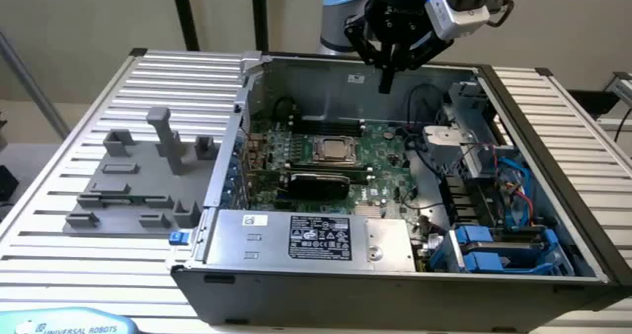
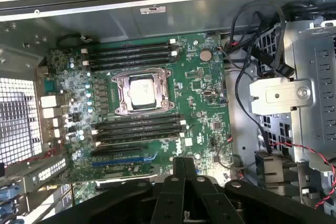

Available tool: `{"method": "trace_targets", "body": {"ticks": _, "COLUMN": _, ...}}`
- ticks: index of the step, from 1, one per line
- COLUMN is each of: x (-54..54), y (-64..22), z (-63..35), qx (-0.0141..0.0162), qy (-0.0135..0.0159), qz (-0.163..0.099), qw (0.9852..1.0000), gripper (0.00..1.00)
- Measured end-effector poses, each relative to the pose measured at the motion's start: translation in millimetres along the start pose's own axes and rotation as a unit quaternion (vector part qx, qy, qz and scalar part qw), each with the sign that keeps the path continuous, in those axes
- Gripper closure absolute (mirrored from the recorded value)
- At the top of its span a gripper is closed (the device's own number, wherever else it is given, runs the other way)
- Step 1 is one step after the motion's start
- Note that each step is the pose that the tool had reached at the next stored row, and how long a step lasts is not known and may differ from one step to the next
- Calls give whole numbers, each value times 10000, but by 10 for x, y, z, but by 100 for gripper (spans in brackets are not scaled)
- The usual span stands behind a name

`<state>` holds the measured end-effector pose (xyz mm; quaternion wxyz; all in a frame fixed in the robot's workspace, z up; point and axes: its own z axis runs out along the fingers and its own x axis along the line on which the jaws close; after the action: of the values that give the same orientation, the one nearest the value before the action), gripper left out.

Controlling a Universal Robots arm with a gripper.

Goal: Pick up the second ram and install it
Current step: 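Reach for the second ram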

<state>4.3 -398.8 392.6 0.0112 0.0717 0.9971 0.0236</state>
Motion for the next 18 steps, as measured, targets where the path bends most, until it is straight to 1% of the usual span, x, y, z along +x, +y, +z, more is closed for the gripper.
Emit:
{"method": "trace_targets", "body": {"ticks": 11, "x": -36, "y": 5, "z": 1, "qx": 0, "qy": 0, "qz": 11, "qw": 10000, "gripper": 89}}
{"method": "trace_targets", "body": {"ticks": 18, "x": -36, "y": 5, "z": 1, "qx": 0, "qy": -1, "qz": 18, "qw": 10000, "gripper": 89}}
